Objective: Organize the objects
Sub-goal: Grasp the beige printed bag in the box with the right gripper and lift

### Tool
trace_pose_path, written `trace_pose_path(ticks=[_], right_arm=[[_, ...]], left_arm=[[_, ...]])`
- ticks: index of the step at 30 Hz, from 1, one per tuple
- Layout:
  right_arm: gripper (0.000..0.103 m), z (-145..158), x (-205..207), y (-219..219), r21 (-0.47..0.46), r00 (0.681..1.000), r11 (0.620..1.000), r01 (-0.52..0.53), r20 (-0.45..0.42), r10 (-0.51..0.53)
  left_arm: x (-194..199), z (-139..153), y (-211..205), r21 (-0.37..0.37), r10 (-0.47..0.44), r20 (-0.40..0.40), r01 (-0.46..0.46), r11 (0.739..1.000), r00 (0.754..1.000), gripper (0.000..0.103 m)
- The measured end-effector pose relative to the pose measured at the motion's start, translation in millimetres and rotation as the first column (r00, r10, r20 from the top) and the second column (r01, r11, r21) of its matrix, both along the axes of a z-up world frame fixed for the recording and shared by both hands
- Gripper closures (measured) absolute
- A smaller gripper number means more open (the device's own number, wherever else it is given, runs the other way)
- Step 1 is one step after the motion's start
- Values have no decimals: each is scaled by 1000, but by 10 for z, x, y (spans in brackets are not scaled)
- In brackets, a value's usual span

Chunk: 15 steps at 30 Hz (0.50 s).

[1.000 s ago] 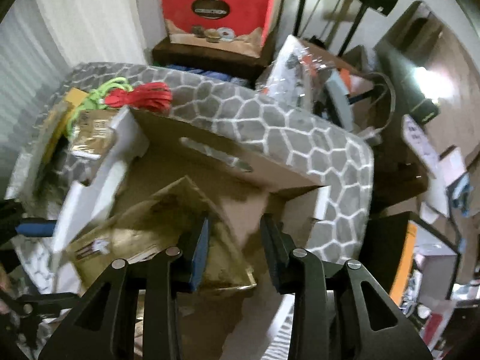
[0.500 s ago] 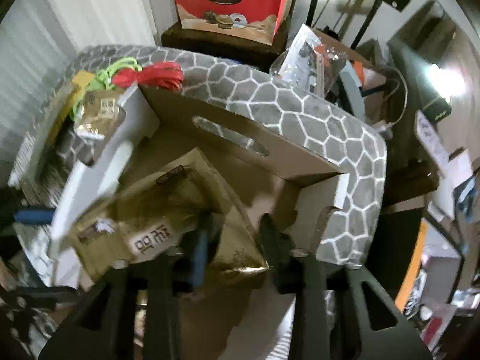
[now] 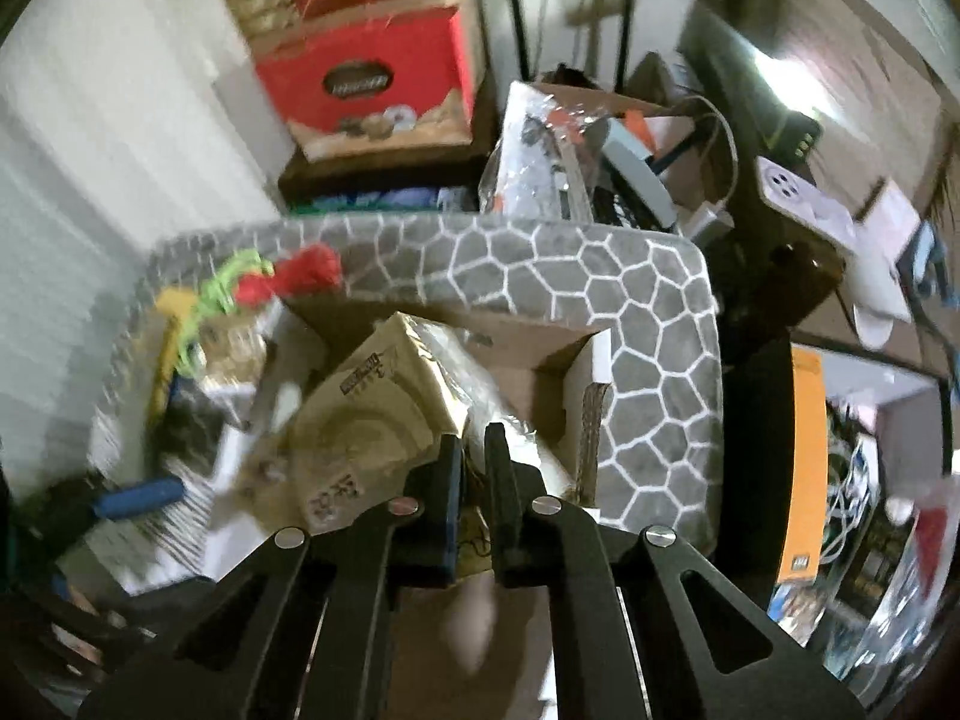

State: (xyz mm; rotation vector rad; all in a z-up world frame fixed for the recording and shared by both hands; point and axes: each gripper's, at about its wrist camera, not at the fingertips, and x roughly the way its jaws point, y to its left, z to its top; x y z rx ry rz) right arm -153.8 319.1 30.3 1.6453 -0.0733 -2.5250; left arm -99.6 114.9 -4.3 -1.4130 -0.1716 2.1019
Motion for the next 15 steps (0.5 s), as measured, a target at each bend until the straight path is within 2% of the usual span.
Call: trace_pose_path(ticks=[3,6,10,11,12,15], right_arm=[[98,90,20,26,9,997,997,73,-34,-73],[98,64,34,80,-5,994,994,108,-30,-108],[98,71,103,124,-26,991,992,126,-28,-127],[98,77,108,131,-31,991,991,131,-26,-131],[98,77,111,137,-36,991,990,134,-22,-135],[98,76,87,146,-45,990,989,142,-9,-143]], left_arm=[[-60,36,81,-12,-14,2,14,1000,1000,37],[-106,1,192,-22,-43,31,44,999,999,38],[-186,-49,345,-76,-63,38,66,995,997,48],[-224,-65,381,-96,-60,40,63,993,997,55],[-250,-73,408,-112,-58,41,62,992,997,58],[-275,-59,488,-146,-63,28,66,987,998,59]])
